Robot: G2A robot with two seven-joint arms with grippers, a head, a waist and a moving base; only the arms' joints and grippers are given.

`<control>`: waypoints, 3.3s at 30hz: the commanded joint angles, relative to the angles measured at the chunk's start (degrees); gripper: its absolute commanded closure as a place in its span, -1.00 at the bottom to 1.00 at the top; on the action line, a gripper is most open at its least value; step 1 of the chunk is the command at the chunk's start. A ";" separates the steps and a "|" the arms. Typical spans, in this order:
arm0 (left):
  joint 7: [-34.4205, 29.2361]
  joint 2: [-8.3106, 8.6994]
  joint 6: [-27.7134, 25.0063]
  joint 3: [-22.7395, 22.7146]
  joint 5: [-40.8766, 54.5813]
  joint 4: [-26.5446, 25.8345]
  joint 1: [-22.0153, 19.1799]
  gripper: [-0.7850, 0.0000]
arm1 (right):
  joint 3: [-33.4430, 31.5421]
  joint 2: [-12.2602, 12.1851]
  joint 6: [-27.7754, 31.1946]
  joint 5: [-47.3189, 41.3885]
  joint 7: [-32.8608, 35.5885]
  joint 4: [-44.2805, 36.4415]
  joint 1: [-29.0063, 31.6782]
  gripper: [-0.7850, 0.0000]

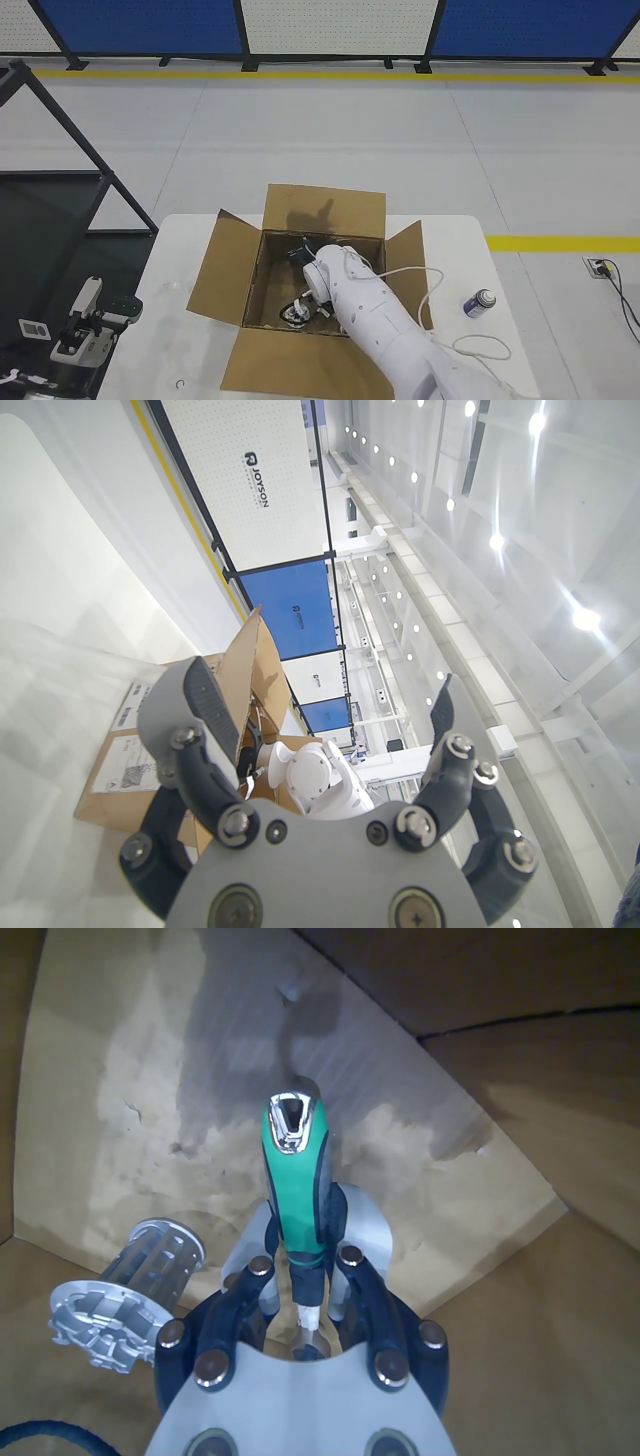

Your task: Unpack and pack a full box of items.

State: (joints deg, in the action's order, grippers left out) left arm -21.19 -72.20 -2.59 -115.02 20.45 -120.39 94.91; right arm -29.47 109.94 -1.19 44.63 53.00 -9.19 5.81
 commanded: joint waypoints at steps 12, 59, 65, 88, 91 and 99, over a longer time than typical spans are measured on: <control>0.00 0.00 0.00 0.00 0.00 0.00 0.00 -1.00 | -2.27 -1.79 5.20 -1.21 -4.62 -1.52 -0.91 1.00; 0.00 0.00 0.00 0.00 0.00 0.00 0.00 -1.00 | -33.42 -26.03 7.94 20.99 7.95 -82.60 38.01 1.00; 0.00 0.00 0.00 0.00 0.00 0.00 0.00 -1.00 | -31.55 -25.61 5.44 22.30 9.51 -79.05 35.20 1.00; 0.00 0.00 0.00 0.00 0.00 0.00 0.00 -1.00 | -26.04 -24.50 5.12 28.08 22.36 -75.01 28.72 1.00; 0.00 0.00 0.00 0.00 0.00 0.00 0.00 -1.00 | -24.22 -23.61 6.46 25.36 22.15 -69.37 25.35 1.00; 0.00 0.00 0.00 0.00 0.00 0.00 0.00 -1.00 | -17.40 -19.91 7.28 19.43 19.09 -52.37 15.98 1.00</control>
State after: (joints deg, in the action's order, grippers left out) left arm -21.19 -72.20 -2.59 -115.02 20.45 -120.39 94.91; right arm -47.53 89.70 6.07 64.41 72.21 -63.43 22.60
